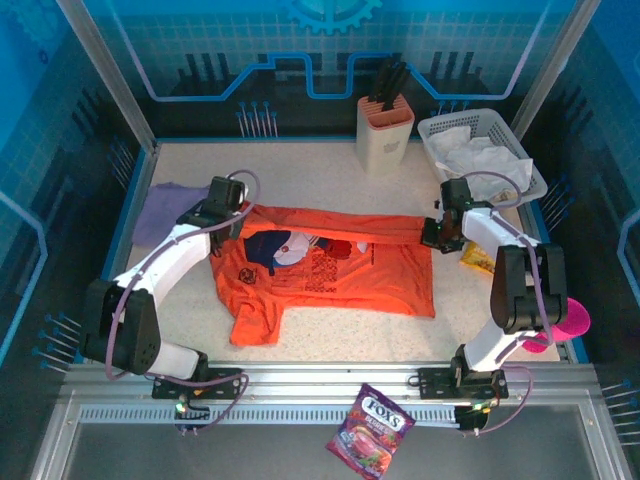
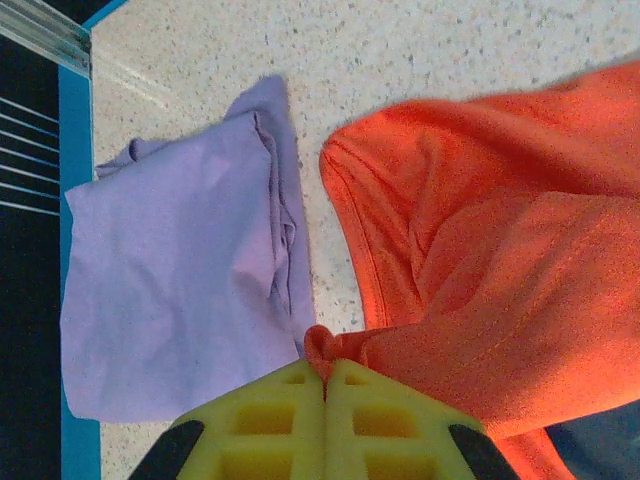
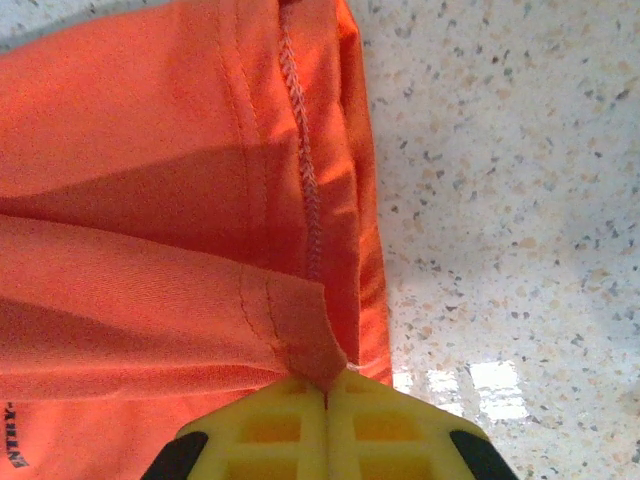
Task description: Fold and stack the t-shirts
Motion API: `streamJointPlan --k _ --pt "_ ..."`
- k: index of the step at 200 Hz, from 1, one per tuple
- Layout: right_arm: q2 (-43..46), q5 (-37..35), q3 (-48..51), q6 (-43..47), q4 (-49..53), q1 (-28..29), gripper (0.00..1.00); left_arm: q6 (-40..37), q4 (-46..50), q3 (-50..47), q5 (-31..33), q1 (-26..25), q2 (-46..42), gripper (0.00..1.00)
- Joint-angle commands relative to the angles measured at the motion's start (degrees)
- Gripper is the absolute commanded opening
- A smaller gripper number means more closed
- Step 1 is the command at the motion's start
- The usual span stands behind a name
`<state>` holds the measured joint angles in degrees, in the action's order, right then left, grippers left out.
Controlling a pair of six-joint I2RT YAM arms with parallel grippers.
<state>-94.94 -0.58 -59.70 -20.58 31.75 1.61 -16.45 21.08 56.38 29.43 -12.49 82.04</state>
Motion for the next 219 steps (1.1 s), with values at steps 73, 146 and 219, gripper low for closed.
streamJointPlan --k 73,146,219 --pt "-0.9 1.2 2.6 -0.4 -0.8 0.6 0.0 10.9 11.0 -4.1 0.5 -5.9 1.0 0.2" --pt "0.3 2.4 3.0 -0.3 -1.3 1.0 0.21 15.8 14.0 3.5 -8.3 -6.2 3.2 0.59" --pt "5.4 4.0 3.7 1.0 -1.2 2.5 0.83 31.1 13.0 14.3 -24.8 -3.3 20.2 0.43"
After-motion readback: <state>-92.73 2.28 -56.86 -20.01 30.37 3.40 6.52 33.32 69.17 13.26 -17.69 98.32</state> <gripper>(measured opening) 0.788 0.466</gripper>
